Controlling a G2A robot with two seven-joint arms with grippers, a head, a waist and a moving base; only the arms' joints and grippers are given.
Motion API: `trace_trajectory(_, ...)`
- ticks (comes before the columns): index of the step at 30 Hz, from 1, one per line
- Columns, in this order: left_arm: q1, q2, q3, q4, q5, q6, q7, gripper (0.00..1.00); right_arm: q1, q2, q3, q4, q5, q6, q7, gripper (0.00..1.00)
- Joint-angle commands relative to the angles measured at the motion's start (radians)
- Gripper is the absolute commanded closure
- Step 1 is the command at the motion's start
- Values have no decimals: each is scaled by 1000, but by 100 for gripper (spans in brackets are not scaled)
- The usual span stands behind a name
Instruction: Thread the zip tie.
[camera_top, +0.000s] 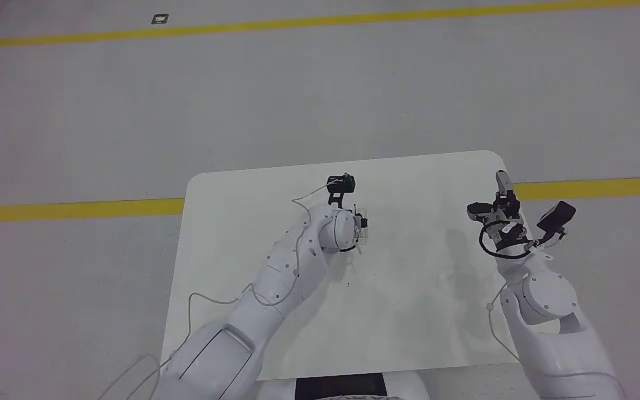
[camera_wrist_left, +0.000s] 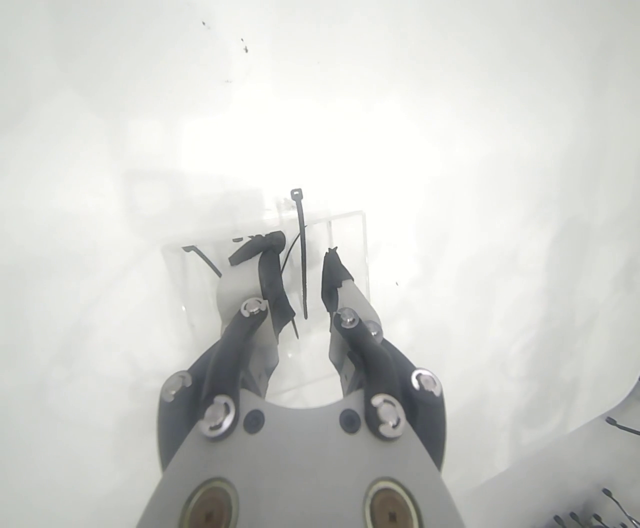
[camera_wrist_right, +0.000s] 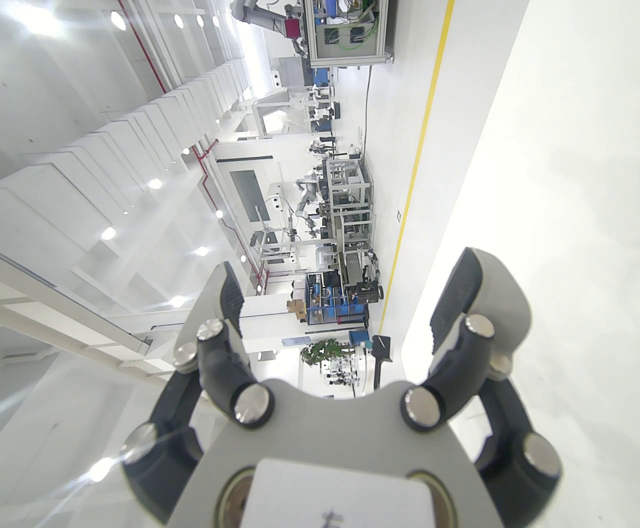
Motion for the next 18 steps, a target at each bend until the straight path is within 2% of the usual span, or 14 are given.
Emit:
trace_trajectory(1, -2, -2, 0, 5, 1, 0, -1, 84, 0, 0, 0, 0, 0, 0, 0, 0)
trace_trajectory(5, -9, -5, -1, 17, 2, 0, -2, 89, 0, 0, 0, 0, 0, 0, 0, 0)
trace_trajectory(9, -14, -10, -2, 30, -1, 0, 4, 100, 0, 0, 0, 0, 0, 0, 0, 0)
trace_trajectory(15, -17, -13, -3, 40, -3, 0, 7, 100, 0, 0, 0, 0, 0, 0, 0, 0)
trace_trajectory(18, -9, -9, -5, 17, 6, 0, 3, 100, 0, 0, 0, 0, 0, 0, 0, 0)
